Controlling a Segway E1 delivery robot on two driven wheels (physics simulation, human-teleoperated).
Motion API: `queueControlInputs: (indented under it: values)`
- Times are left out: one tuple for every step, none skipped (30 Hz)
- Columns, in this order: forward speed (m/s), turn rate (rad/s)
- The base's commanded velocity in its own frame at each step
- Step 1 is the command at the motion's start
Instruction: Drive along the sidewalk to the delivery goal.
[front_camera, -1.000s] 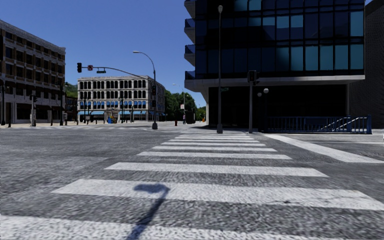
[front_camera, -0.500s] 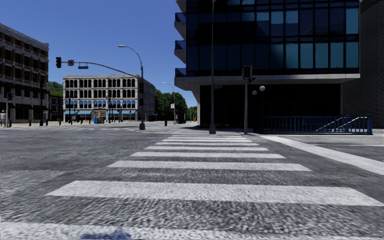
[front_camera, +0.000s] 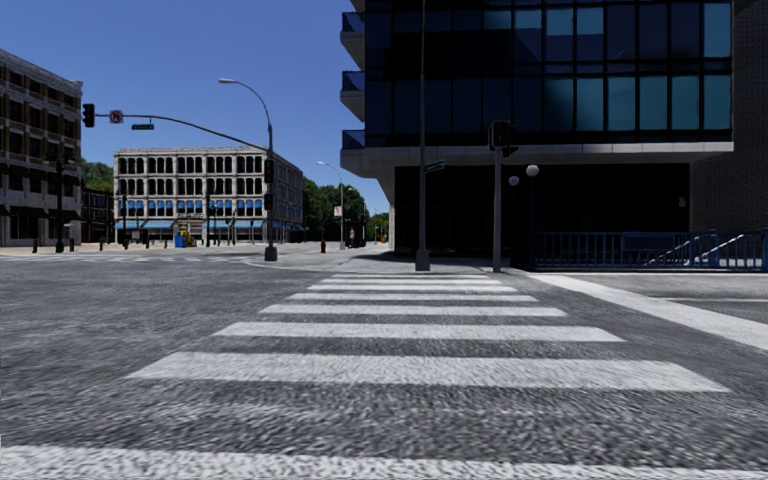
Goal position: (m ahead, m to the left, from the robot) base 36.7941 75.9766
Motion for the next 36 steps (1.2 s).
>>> queueControlInputs:
  values:
    - [2.00, 0.00]
    - [2.00, 0.00]
    - [2.00, 0.00]
    - [2.00, 0.00]
    - [2.00, 0.00]
    - [2.00, 0.00]
    - [2.00, 0.00]
    - [2.00, 0.00]
    - [2.00, 0.00]
    - [2.00, 0.00]
    - [2.00, 0.00]
    - [2.00, 0.00]
    - [2.00, 0.00]
    - [2.00, 0.00]
    - [2.00, 0.00]
    - [2.00, 0.00]
    - [2.00, 0.00]
    - [2.00, 0.00]
    - [2.00, 0.00]
    - [2.00, 0.00]
    - [2.00, 0.00]
    - [2.00, 0.00]
    - [2.00, 0.00]
    - [2.00, 0.00]
    - [2.00, 0.00]
    - [2.00, 0.00]
    - [2.00, 0.00]
    - [2.00, 0.00]
    - [2.00, 0.00]
    - [2.00, 0.00]
    - [2.00, 0.00]
    - [2.00, 0.00]
    - [2.00, 0.00]
    - [2.00, 0.00]
    - [2.00, 0.00]
    - [2.00, 0.00]
